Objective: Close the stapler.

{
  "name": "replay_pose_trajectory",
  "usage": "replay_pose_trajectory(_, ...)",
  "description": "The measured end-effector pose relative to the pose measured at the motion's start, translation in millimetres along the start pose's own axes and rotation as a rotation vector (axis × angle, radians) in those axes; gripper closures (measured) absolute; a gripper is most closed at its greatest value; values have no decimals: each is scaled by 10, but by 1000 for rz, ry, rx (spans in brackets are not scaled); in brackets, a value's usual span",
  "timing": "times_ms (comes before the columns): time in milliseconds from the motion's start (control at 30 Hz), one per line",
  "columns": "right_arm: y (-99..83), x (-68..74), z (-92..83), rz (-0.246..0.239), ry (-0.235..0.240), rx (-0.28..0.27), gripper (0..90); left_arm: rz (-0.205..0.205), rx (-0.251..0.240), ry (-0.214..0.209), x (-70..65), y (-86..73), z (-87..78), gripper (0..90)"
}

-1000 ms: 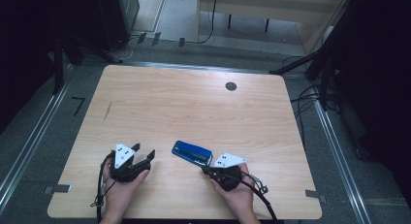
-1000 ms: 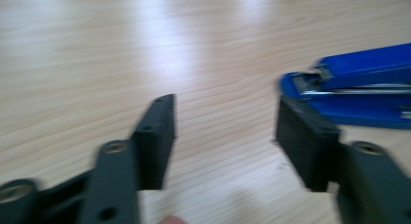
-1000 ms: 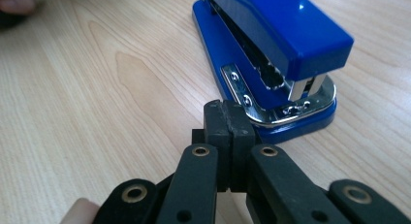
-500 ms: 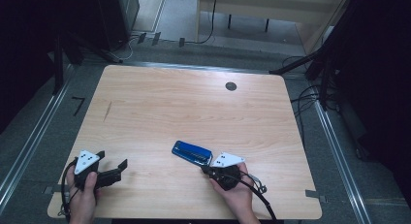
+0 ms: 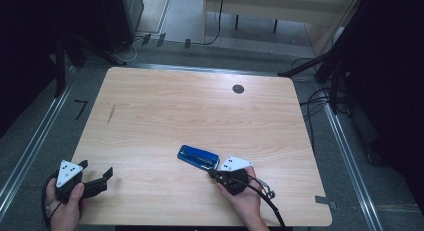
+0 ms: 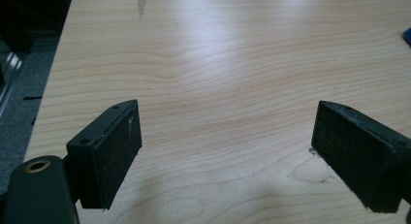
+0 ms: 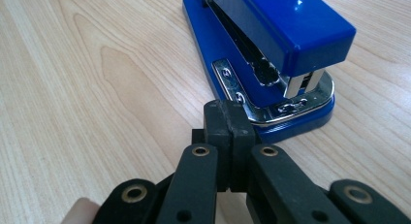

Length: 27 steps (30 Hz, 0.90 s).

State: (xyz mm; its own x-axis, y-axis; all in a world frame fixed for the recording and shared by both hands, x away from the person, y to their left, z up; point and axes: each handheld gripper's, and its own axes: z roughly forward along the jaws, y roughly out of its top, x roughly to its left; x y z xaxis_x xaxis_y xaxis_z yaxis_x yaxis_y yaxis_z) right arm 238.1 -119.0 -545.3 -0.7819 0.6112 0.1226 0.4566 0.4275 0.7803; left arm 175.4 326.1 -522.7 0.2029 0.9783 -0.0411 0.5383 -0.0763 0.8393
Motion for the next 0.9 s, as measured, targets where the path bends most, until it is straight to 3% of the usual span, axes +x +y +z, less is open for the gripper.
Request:
replay_pose_trajectory(367, 13, -59, 8, 13, -2, -3, 900, -19, 10, -7, 45, 18, 25, 111)
replay_pose_trajectory(900, 27, -121, 11, 29, -12, -1, 900, -15, 17, -3, 40, 22, 36, 111)
